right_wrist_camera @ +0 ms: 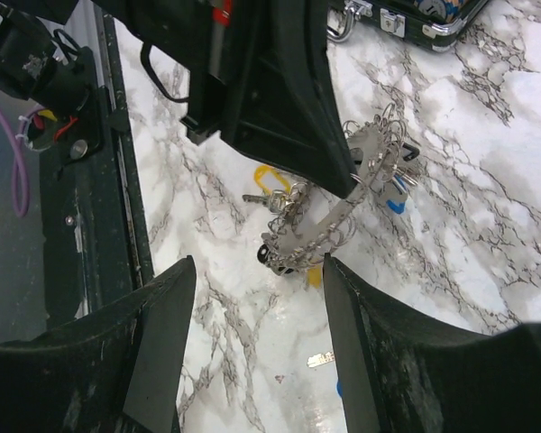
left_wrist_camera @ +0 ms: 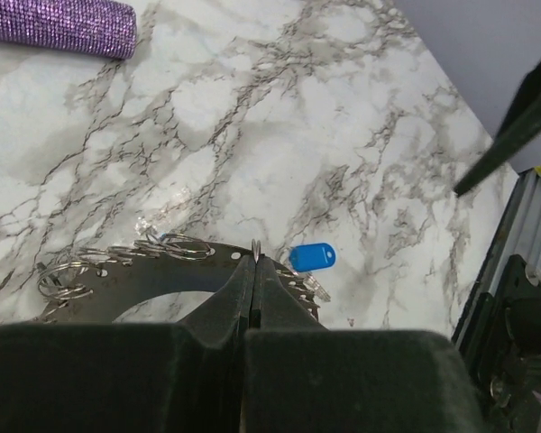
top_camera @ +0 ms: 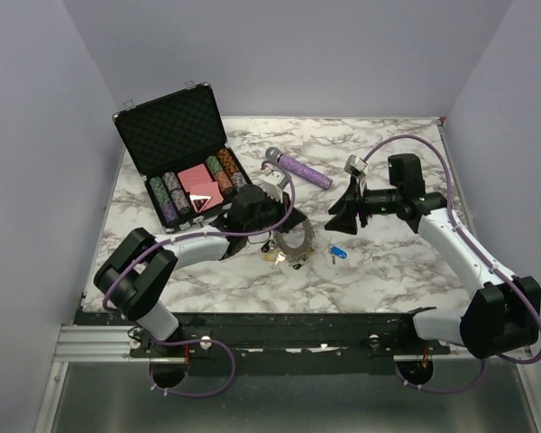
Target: Put the keys on the keyring
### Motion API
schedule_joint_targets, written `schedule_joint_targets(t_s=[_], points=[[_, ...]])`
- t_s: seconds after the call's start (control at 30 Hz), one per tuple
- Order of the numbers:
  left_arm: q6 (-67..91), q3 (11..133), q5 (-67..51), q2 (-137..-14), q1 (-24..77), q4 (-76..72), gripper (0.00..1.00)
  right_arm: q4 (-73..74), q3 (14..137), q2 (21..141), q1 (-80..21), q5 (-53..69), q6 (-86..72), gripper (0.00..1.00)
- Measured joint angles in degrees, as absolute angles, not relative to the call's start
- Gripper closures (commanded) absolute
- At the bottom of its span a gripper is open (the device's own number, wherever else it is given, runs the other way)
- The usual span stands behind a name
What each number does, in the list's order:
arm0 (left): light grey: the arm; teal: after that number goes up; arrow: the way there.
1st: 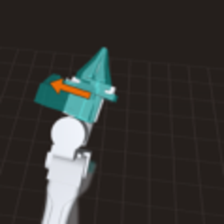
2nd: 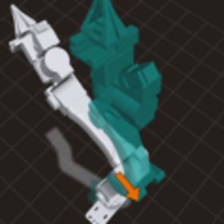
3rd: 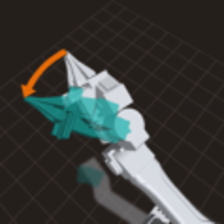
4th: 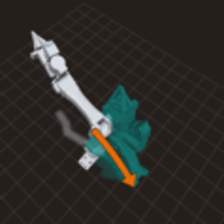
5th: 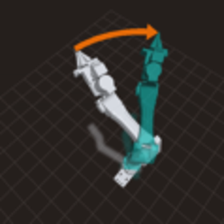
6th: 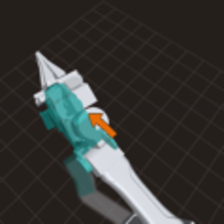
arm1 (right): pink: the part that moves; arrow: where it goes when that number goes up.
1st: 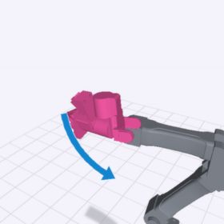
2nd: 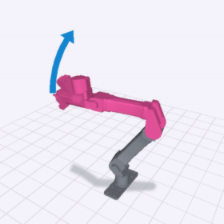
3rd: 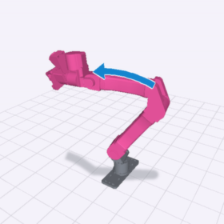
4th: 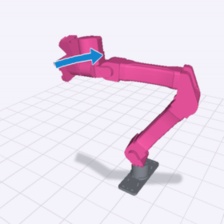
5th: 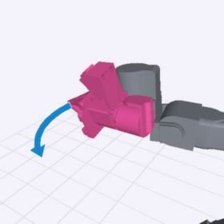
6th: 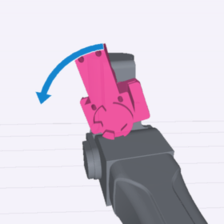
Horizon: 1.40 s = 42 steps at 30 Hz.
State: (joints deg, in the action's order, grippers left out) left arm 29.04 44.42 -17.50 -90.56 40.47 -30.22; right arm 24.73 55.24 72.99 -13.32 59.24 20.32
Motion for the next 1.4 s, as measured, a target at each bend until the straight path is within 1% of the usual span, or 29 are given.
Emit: schedule_joint_targets(t_s=[0.27, 0.37, 0.47, 0.5, 0.53, 0.6, 0.63, 0.67, 0.77, 0.93, 1.03, 1.1, 1.17, 1.27, 1.3, 1.4], points=[[29.1, 51.6, -13.4, -99.0, 40.7, -23.0, 1.00, 22.9, 53.5, 72.9, -12.0, 59.2, 19.4, 0.33], [29.2, 53.8, -11.9, -101.2, 40.8, -20.2, 0.95, 22.4, 53.3, 72.9, -11.8, 59.2, 19.3, 0.33], [29.5, 55.0, -10.3, -102.3, 40.8, -17.9, 0.84, 22.2, 53.1, 72.9, -11.6, 59.2, 19.3, 0.33], [29.6, 55.1, -9.7, -102.4, 40.8, -17.1, 0.79, 22.2, 53.0, 73.0, -11.5, 59.2, 19.3, 0.32], [29.6, 55.2, -9.3, -102.4, 40.7, -16.6, 0.70, 22.1, 52.9, 73.1, -11.5, 59.2, 19.3, 0.32], [29.8, 55.3, -8.3, -102.4, 40.8, -16.0, 0.59, 21.9, 52.7, 73.5, -11.5, 59.2, 19.3, 0.32], [30.0, 55.3, -7.8, -102.3, 40.7, -15.7, 0.54, 21.9, 52.5, 73.9, -11.5, 59.2, 19.4, 0.32], [30.0, 55.3, -7.4, -102.2, 40.7, -15.3, 0.50, 21.9, 52.2, 74.4, -11.5, 59.2, 19.6, 0.33], [30.0, 55.0, -6.5, -100.8, 40.7, -14.7, 0.45, 22.0, 51.7, 76.3, -11.5, 59.0, 20.1, 0.34], [29.9, 51.9, -5.3, -92.1, 40.7, -15.1, 0.38, 22.1, 51.2, 78.6, -12.3, 56.3, 21.1, 0.37], [29.3, 47.9, -4.3, -83.8, 40.6, -16.4, 0.29, 21.9, 51.2, 80.5, -14.7, 52.6, 21.2, 0.38], [28.5, 43.5, -4.0, -74.5, 40.2, -17.3, 0.22, 22.0, 51.5, 82.5, -17.9, 49.5, 21.5, 0.41], [28.3, 40.8, -4.6, -68.8, 39.5, -17.4, 0.20, 22.4, 52.8, 85.2, -20.6, 47.1, 22.2, 0.43], [28.6, 38.1, -9.4, -58.3, 35.4, -14.4, 0.18, 24.1, 56.6, 90.0, -22.4, 45.0, 24.6, 0.43], [28.5, 38.0, -11.2, -54.9, 33.2, -12.1, 0.16, 24.8, 58.1, 91.5, -22.4, 44.3, 26.0, 0.43], [26.5, 38.0, -13.2, -48.7, 29.5, -6.5, 0.12, 26.2, 61.8, 95.0, -22.4, 42.7, 29.9, 0.44]])
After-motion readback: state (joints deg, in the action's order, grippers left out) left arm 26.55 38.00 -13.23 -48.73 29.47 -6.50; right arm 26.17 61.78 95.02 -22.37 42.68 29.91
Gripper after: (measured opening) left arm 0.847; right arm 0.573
